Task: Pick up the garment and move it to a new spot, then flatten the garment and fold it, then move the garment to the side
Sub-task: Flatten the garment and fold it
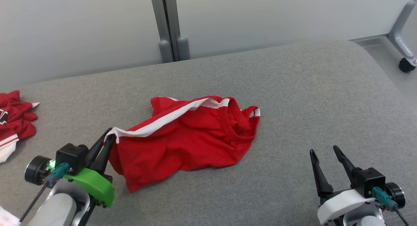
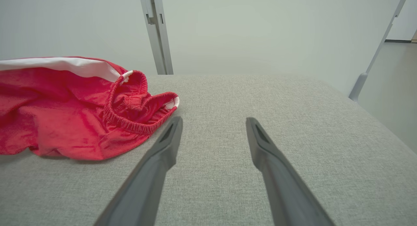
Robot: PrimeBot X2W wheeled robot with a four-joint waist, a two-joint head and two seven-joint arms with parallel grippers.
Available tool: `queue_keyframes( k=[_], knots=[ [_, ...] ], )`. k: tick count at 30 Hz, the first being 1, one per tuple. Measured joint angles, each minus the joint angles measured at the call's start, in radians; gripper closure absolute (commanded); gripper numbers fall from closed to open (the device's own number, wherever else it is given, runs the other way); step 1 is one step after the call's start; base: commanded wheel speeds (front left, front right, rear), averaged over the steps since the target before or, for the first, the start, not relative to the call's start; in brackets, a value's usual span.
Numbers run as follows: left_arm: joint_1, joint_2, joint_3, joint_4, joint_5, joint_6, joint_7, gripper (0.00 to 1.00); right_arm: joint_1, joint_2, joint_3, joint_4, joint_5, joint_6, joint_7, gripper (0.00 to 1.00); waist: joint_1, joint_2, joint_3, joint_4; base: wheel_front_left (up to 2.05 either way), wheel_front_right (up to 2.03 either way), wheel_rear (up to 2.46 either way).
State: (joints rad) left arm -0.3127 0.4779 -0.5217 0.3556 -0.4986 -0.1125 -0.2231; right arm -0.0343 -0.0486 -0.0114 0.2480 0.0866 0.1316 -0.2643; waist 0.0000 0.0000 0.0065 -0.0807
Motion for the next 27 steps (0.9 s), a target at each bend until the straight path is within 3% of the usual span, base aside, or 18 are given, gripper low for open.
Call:
queue_keyframes(
  k=[4,10,12,13,14,15,16,27],
  knots=[
    [-0.011,0.017,-0.017,0.094,-0.012,-0.011,-0.012,1.00,0.004,0.000,-0.003,-0.001,-0.009,0.000,0.000,0.00,0.0000,0.0000,0.010,0.001,0.00,0.00,0.00],
    [-0.073,-0.003,-0.024,0.236,-0.053,-0.015,-0.033,0.97,-0.007,0.000,0.000,-0.009,-0.018,0.000,0.000,0.00,0.0000,0.0000,0.048,-0.006,0.00,0.00,0.00],
    [-0.084,-0.022,-0.014,0.277,-0.058,-0.015,-0.035,0.78,-0.016,0.000,0.000,-0.011,-0.019,0.000,0.000,0.00,0.0000,0.0000,0.064,-0.009,0.00,0.00,0.00],
    [-0.088,-0.032,-0.006,0.294,-0.063,-0.015,-0.037,0.57,-0.019,0.000,-0.001,-0.012,-0.019,0.000,0.000,0.00,0.0000,0.0000,0.072,-0.011,0.00,0.00,0.00],
    [-0.090,-0.038,0.003,0.301,-0.062,-0.015,-0.038,0.50,-0.019,0.000,-0.002,-0.012,-0.020,0.000,0.000,0.00,0.0000,0.0000,0.078,-0.012,0.00,0.00,0.00],
    [-0.091,-0.047,0.019,0.305,-0.062,-0.015,-0.038,0.04,-0.019,0.000,-0.004,-0.012,-0.021,0.000,0.000,0.00,0.0000,0.0000,0.084,-0.013,0.00,0.00,0.00],
    [-0.091,-0.055,0.035,0.306,-0.059,-0.015,-0.038,0.00,-0.019,0.000,-0.006,-0.012,-0.023,0.000,0.000,0.00,0.0000,0.0000,0.090,-0.014,0.00,0.00,0.00],
    [-0.011,-0.112,0.220,0.274,0.001,-0.015,-0.040,0.00,-0.020,0.000,-0.014,-0.007,-0.026,0.000,0.000,0.00,0.0000,0.0000,0.079,0.014,0.00,0.00,0.00]
  ],
)
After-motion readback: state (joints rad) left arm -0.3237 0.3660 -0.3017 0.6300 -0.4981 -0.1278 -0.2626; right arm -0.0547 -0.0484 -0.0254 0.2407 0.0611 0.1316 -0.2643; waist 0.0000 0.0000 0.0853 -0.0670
